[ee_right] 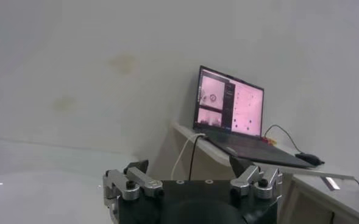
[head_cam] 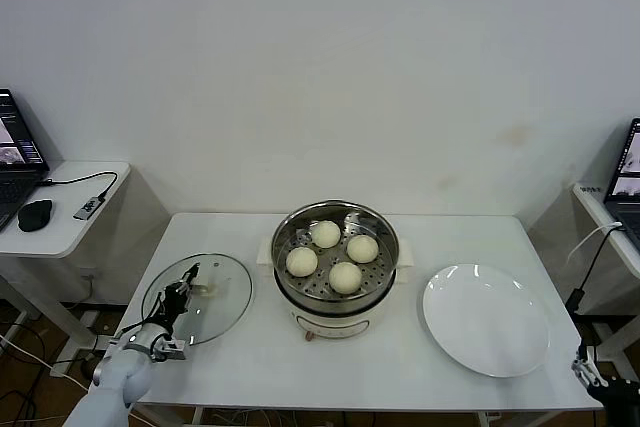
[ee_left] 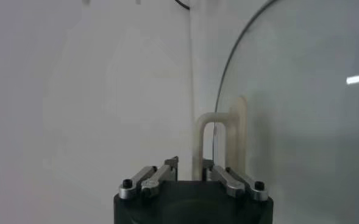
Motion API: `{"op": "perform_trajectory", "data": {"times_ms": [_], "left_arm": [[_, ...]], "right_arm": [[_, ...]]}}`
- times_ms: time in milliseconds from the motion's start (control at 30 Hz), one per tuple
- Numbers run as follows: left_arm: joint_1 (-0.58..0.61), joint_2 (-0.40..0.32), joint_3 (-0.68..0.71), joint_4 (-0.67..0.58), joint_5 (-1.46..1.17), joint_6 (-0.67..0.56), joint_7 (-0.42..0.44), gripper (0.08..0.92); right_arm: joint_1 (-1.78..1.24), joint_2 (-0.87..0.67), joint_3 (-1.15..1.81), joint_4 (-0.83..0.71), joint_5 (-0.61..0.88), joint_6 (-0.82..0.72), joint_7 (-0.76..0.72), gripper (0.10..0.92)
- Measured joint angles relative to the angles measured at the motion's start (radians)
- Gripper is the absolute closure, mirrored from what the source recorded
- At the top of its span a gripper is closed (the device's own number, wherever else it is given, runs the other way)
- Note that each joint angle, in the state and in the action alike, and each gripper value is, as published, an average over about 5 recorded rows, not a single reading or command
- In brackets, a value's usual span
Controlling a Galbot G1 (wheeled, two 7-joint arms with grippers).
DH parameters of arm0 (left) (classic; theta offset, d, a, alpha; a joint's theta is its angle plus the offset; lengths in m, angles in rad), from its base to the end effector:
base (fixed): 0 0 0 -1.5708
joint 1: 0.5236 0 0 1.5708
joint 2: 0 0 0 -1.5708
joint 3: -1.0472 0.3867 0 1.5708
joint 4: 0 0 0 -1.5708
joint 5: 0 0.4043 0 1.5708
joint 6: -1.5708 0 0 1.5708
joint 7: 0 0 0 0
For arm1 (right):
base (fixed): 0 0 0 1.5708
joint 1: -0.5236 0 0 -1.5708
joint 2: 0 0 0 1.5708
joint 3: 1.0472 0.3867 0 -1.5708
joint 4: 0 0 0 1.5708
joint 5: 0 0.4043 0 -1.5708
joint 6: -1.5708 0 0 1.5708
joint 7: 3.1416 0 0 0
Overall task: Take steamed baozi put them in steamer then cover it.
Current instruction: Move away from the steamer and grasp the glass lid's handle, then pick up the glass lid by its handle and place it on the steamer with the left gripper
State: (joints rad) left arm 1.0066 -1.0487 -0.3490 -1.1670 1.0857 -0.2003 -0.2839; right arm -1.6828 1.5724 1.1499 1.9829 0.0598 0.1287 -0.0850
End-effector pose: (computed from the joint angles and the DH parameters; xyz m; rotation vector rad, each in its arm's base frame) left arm 0.3863 0.2161 -0.4898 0.2992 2.1830 2.2024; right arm 0.1079 -0.2168 -0.3593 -0.6753 -2.9487 0.4297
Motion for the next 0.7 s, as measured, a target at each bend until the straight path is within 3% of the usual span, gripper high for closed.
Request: {"op": "perform_trajectory", "data": {"times_ms": [333,700], "left_arm": [[0.095,0.042,-0.045,-0.165,-0.079,0.059,0.028,0.851],[0.235,0.125,-0.101,-0.492,-0.188,0.259,0.136,0.851]], "right_arm": [[-0.001,-0.025,-0.036,0.013,-0.011,0.004,-0.006,0.203],[0.000,-0.045,-0.101,0.013,-0.044,0.010,-0.019,0.203]]}}
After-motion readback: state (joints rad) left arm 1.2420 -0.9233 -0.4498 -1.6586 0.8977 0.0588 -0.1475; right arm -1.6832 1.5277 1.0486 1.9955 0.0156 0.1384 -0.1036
